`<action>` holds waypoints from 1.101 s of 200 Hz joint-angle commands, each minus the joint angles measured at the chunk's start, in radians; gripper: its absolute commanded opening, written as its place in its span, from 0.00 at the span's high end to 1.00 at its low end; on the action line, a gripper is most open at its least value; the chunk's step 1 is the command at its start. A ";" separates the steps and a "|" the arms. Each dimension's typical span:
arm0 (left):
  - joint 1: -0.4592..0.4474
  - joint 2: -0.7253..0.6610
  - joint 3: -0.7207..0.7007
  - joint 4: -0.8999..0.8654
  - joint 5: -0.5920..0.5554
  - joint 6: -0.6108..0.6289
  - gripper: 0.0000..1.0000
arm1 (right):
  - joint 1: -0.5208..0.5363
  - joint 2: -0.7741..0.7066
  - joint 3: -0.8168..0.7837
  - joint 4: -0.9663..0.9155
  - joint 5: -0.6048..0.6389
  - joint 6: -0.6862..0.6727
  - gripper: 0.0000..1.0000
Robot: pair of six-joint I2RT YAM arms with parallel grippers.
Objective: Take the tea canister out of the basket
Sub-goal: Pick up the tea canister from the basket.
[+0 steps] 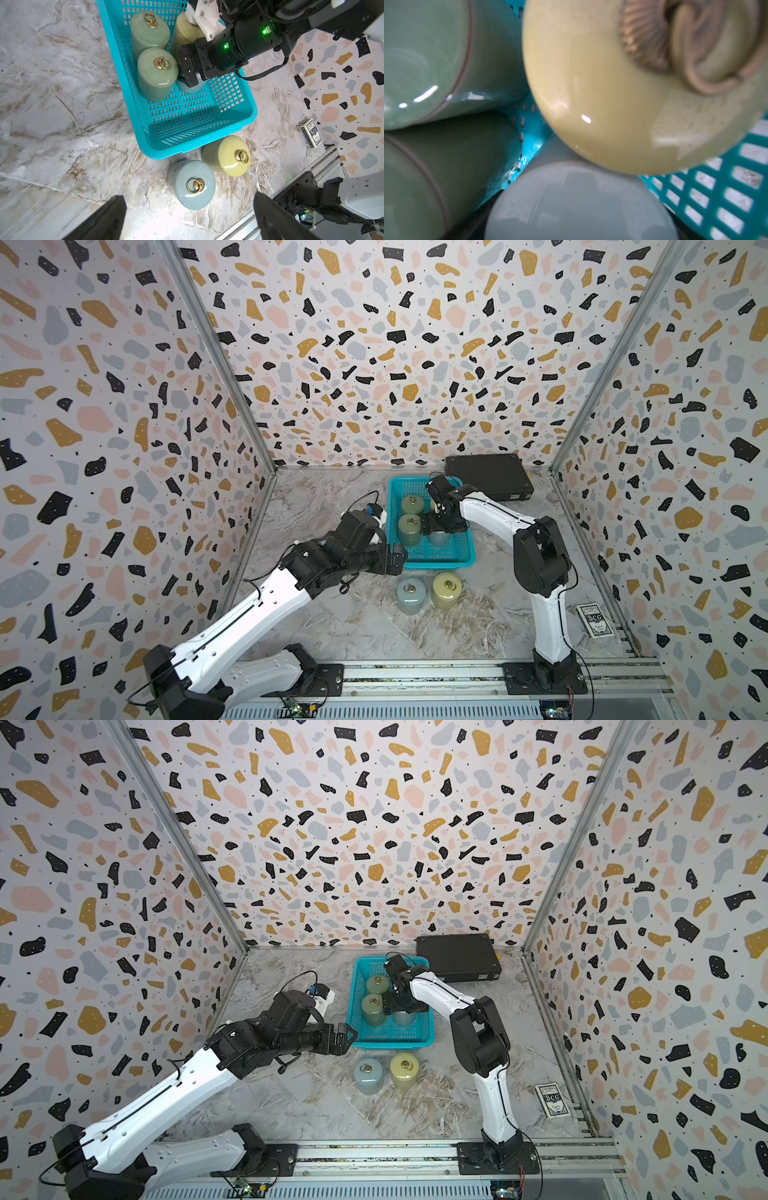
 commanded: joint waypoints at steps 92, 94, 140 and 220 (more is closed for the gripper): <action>0.014 -0.025 -0.008 0.028 0.025 0.006 0.00 | -0.015 -0.105 -0.014 -0.027 0.046 -0.027 0.20; 0.014 -0.025 -0.008 0.028 0.026 0.007 0.00 | -0.014 -0.110 -0.014 -0.027 0.045 -0.027 0.20; 0.015 -0.036 -0.016 0.039 0.057 0.003 0.00 | -0.013 -0.222 -0.032 -0.060 0.015 -0.022 0.21; 0.014 -0.035 -0.041 0.064 0.217 0.021 0.00 | -0.009 -0.504 -0.153 -0.149 0.020 0.021 0.21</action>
